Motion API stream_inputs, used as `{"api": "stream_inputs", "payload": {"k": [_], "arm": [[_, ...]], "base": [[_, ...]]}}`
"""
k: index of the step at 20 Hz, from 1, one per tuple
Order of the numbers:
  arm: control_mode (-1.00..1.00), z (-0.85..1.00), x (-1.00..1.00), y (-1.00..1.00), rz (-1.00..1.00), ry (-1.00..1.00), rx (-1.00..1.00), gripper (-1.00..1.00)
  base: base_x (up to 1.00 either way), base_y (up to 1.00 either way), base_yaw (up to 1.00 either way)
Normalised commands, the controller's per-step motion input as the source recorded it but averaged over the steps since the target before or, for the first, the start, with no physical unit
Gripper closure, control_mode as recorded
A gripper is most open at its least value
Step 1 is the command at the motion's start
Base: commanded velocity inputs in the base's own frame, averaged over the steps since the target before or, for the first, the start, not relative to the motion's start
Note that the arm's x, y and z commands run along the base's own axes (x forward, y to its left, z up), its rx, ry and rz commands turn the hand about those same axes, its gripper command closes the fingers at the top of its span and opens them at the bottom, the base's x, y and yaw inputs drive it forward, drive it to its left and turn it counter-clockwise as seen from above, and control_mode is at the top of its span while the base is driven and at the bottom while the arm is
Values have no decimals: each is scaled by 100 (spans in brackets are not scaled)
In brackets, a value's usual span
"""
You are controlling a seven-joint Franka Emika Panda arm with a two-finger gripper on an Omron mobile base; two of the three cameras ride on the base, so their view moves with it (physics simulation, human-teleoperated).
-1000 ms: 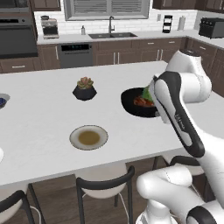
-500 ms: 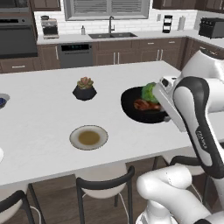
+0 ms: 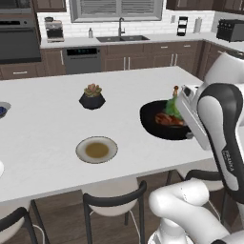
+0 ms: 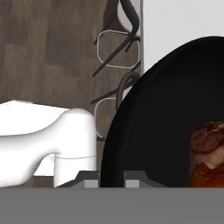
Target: Pick the chicken drumstick and broccoli from their plates and place them in the bowl. Then put the bowl in the fridge.
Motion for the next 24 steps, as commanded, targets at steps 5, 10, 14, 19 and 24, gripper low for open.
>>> {"api": "stream_inputs", "payload": {"k": [5, 10, 14, 19, 24], "arm": [[-100, -21, 0, -15, -2, 0, 0, 100], [-100, -22, -9, -7, -2, 0, 0, 100], [-100, 0, -1, 0, -7, 0, 0, 100], [-100, 0, 0, 0, -5, 0, 0, 100], [-100, 0, 0, 0, -5, 0, 0, 100]], "base": [[0, 0, 0], [0, 0, 0], [0, 0, 0], [0, 0, 0], [0, 0, 0]]}}
